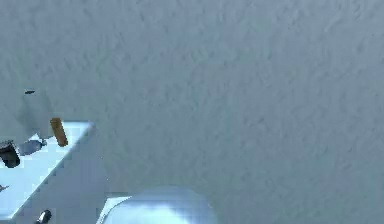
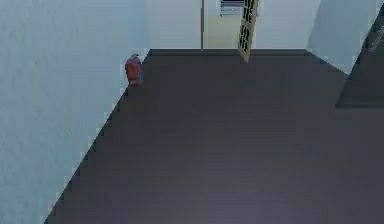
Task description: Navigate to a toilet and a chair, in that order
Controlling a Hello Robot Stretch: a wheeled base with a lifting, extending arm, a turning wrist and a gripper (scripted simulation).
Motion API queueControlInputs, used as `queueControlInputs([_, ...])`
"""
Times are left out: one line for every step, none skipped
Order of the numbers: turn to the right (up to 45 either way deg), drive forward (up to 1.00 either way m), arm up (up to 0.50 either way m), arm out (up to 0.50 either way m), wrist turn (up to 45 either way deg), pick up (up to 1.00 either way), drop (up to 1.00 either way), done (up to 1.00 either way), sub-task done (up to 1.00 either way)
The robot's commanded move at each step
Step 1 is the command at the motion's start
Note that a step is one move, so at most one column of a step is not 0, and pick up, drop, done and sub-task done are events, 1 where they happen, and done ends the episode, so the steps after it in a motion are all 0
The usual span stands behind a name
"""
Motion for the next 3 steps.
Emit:
queueControlInputs([45.0,0.0,0.0,0.0,0.0,0.0,0.0,0.0,0.0])
queueControlInputs([45.0,0.0,0.0,0.0,0.0,0.0,0.0,0.0,0.0])
queueControlInputs([36.0,0.0,0.0,0.0,0.0,0.0,0.0,0.0,0.0])
